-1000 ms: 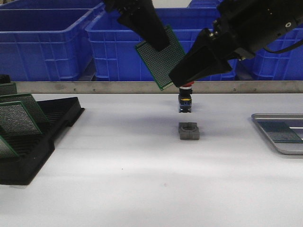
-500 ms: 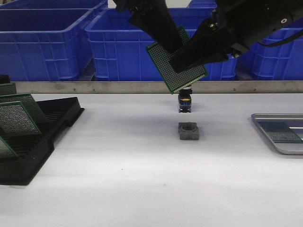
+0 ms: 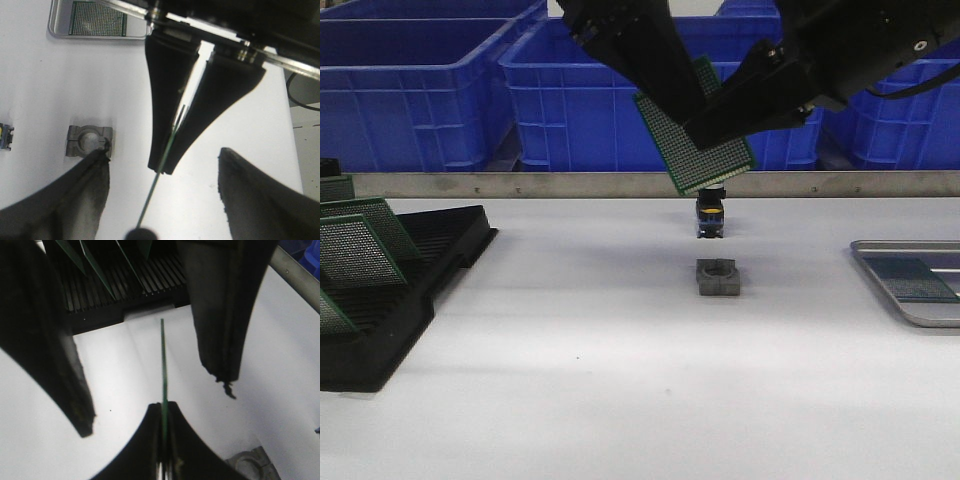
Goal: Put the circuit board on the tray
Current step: 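Carry the board with the right gripper and release it onto the tray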
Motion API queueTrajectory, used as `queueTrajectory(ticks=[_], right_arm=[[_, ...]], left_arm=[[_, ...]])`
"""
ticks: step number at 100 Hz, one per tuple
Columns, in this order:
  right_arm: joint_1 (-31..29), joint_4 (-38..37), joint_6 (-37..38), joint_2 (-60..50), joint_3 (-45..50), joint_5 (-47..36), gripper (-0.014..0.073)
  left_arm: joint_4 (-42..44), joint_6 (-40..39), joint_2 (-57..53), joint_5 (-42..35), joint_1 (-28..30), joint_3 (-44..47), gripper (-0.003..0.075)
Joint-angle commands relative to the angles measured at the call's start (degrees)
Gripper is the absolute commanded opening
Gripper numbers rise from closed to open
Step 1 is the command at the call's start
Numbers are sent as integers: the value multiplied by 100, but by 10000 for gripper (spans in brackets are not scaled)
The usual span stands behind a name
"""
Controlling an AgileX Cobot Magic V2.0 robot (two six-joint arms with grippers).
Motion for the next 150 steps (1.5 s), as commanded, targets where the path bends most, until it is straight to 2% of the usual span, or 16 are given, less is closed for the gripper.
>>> queueTrajectory(ticks=[1,23,47,67,78,87,107,116,139,145,150], right_arm=[[-173,290,63,-242,-121,-40,-69],[-1084,290,1043,-237,-121,-97,-69],[-2360,270,2121,-110,-59,-103,-69],[-3137,260,2366,297,184,-142,-69],[-3259,260,2366,560,230,-346,-62],[-3259,266,2366,692,230,-464,-8],[-3259,266,2366,828,230,-538,300],[-3259,266,2366,828,230,-572,379],[-3259,266,2360,804,230,-593,395],[-3259,266,2351,773,230,-488,384],[-3259,261,2344,711,230,-394,340]], left_arm=[[50,-80,-377,188,51,-223,490],[254,-524,-377,188,438,-333,489],[254,-524,-377,188,570,-333,471],[254,-524,-377,188,570,-333,471],[254,-524,-377,188,570,-333,471],[254,-524,-377,188,570,-333,471],[254,-672,-377,188,570,-333,471],[254,-672,-377,188,570,-333,471],[284,-683,-377,188,570,-357,468],[408,-839,-385,188,570,-429,452],[665,-1069,-400,188,570,-507,426]])
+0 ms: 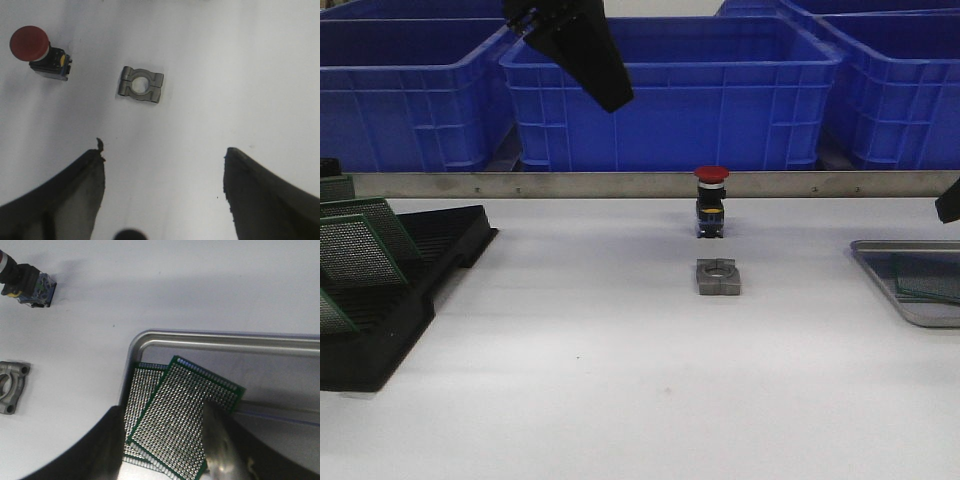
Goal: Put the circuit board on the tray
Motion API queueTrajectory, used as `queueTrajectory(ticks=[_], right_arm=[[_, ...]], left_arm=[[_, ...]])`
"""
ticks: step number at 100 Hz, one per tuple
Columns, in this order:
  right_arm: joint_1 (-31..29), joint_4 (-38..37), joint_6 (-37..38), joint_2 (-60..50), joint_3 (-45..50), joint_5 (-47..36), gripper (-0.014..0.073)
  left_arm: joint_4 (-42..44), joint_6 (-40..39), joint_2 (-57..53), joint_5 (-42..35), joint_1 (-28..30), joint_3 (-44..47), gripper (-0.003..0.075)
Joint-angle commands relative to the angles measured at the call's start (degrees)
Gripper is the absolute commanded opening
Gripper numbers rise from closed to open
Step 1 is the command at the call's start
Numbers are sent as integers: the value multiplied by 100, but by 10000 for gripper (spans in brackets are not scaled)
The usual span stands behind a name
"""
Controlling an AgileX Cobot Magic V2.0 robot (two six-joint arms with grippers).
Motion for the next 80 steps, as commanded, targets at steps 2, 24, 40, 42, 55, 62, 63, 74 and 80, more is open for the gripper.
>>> queueTrajectory(ticks=[2,24,40,42,55,62,63,74,80], right_arm=[[-28,194,-28,-381,-101,323,300],[-20,116,-22,-965,-101,341,-67],[40,116,-22,-1598,-79,358,-61],[58,116,-22,-1690,-63,336,-61],[267,116,-60,-2299,162,52,-61],[444,129,-168,-2641,387,-242,-61],[465,129,-193,-2673,411,-272,-61],[790,360,-510,-3166,778,-675,-61],[919,570,-753,-3411,952,-798,-61]], left_arm=[[242,-516,-428,188,7,-317,405],[1734,-1594,-883,188,7,-382,59],[1925,-2751,-1289,188,7,-382,-20],[1925,-2850,-1333,188,7,-371,-20],[2069,-3536,-1612,22,7,-363,-20],[2285,-3911,-1783,-212,7,-304,-20],[2310,-3974,-1827,-272,7,-294,-20],[2494,-4382,-2208,-850,7,70,-20],[2483,-4558,-2479,-1167,7,352,-20]])
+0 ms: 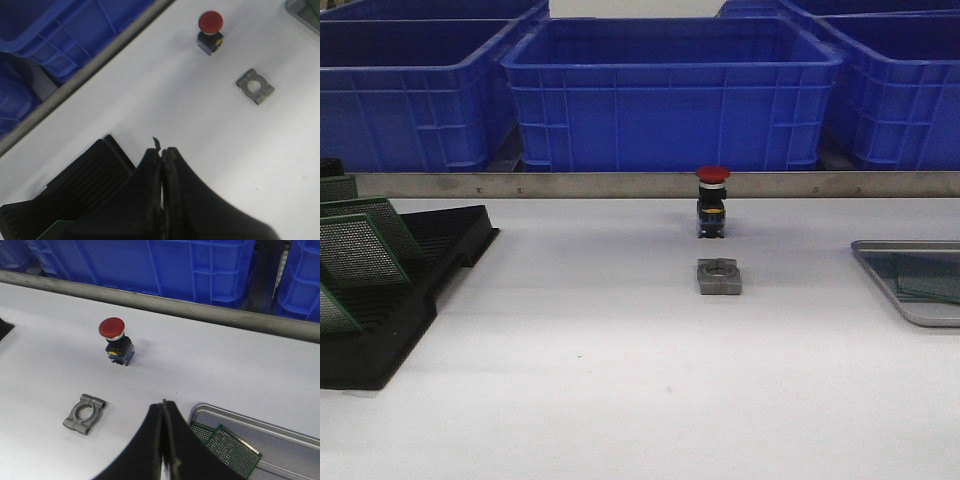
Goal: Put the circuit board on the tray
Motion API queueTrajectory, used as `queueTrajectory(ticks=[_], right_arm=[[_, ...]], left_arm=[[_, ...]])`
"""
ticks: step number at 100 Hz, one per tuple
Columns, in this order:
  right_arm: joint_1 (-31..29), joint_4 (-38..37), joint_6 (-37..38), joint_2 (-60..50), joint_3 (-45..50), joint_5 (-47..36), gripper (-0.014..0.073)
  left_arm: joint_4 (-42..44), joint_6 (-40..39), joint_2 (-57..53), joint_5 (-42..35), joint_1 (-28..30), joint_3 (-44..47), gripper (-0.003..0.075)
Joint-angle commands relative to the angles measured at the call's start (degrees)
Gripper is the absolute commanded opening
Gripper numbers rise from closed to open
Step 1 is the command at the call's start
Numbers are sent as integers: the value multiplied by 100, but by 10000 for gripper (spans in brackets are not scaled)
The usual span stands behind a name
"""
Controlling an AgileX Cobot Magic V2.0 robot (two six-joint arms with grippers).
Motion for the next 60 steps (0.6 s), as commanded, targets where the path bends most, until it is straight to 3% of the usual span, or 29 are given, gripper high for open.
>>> queueTrajectory(ticks=[1,24,60], right_arm=[[198,532,-395,-558,135,-273,-61],[380,1485,-955,-1569,610,-349,-61],[380,1540,-1335,-3291,1423,-167,-61]], left_arm=[[17,-388,-622,-751,7,246,-20],[17,-835,-1847,-2052,7,2000,-20],[-143,-944,-3816,-4039,7,4935,-20]])
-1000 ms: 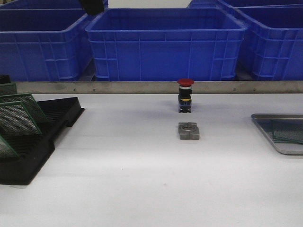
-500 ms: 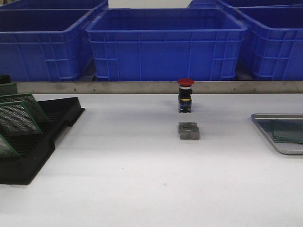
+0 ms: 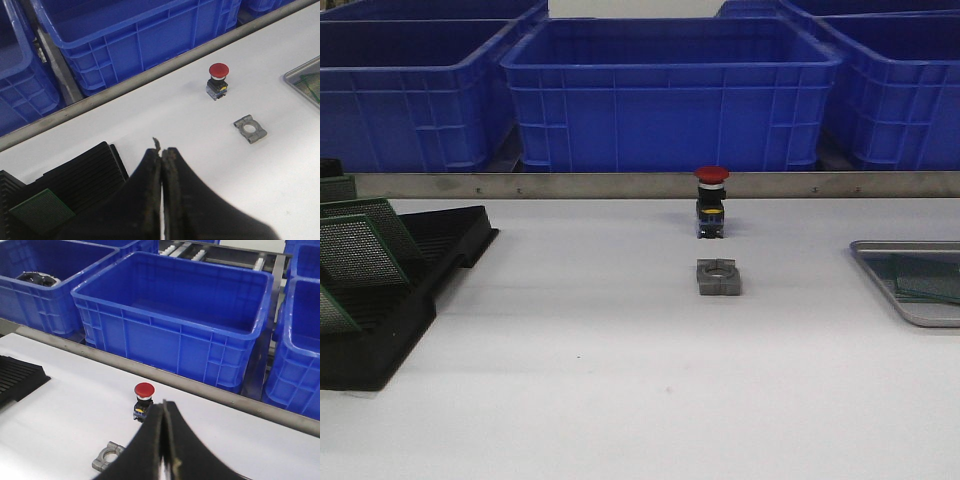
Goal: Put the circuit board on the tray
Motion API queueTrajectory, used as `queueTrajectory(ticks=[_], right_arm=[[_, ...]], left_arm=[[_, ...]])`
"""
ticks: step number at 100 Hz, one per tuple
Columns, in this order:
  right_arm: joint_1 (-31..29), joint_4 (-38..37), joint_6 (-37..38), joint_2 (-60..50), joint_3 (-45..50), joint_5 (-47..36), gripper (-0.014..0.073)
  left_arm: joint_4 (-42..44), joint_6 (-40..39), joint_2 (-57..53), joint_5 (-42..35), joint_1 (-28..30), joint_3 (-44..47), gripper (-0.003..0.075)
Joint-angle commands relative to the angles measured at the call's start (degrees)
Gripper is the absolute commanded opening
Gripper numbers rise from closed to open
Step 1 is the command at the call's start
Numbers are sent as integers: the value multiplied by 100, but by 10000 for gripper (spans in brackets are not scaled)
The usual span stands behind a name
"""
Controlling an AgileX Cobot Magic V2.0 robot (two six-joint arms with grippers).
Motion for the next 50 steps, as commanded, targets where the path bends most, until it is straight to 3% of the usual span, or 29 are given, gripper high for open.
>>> queueTrajectory(ticks=[1,23,50], right_arm=[[3,265,-90,-467,100,91,-61],[3,265,-90,-1693,854,96,-61],[3,265,-90,-3075,1620,84,-61]], left_arm=[[-158,-67,-537,-889,7,435,-20],[-335,-67,-1806,-2145,7,2201,-20],[-395,-67,-3466,-2885,7,3830,-20]])
